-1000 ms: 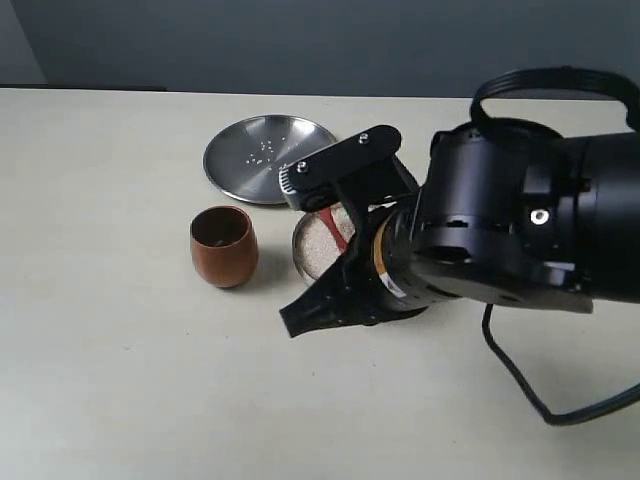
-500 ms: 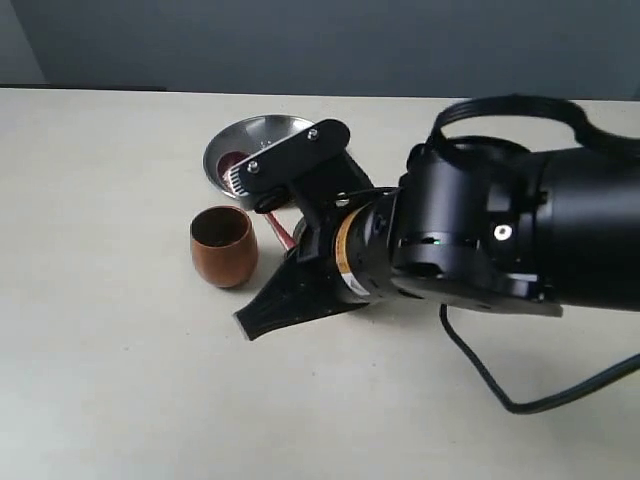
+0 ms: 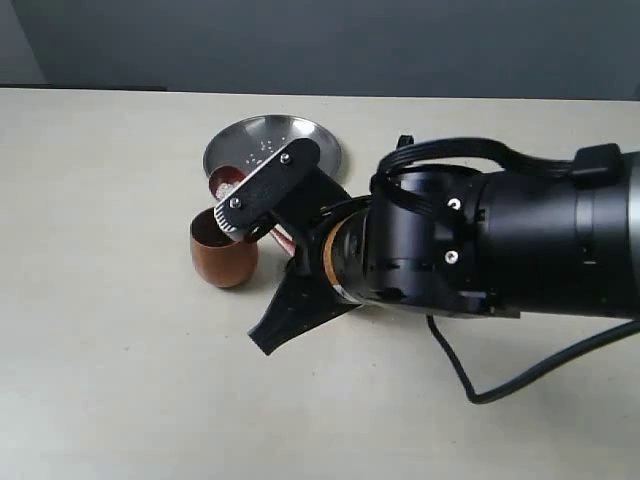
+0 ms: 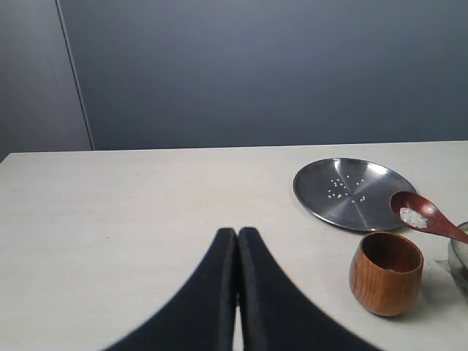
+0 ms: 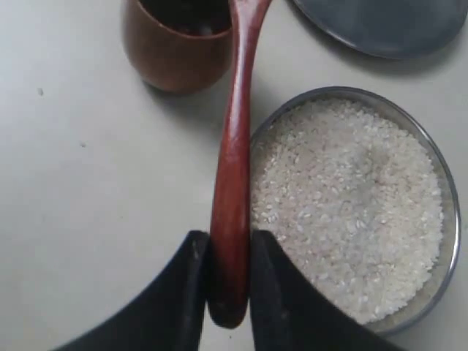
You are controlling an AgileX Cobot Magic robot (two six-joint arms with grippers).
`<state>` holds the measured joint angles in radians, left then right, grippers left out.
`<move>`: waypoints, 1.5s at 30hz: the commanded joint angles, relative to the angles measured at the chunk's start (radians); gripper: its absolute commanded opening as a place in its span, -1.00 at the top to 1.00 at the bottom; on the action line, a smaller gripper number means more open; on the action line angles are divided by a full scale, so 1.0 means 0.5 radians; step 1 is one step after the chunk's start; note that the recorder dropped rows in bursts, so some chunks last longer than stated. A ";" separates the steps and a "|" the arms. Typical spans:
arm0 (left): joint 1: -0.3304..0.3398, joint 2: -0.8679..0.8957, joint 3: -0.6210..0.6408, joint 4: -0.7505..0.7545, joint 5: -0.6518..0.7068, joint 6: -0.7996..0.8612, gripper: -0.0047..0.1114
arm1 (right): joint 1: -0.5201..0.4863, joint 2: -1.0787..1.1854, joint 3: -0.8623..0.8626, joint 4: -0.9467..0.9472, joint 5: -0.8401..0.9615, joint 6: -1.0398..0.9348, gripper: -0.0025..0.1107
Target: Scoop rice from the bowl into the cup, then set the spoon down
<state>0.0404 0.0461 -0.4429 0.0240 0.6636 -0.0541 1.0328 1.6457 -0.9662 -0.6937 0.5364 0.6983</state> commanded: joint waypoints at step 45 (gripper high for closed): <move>0.004 0.012 -0.009 0.009 -0.004 -0.012 0.91 | 0.008 0.252 -0.233 -0.302 0.419 -0.603 0.97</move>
<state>0.0404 0.0461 -0.4429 0.0259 0.6636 -0.0541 1.0328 1.7703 -1.0784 -0.8315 0.7287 0.4226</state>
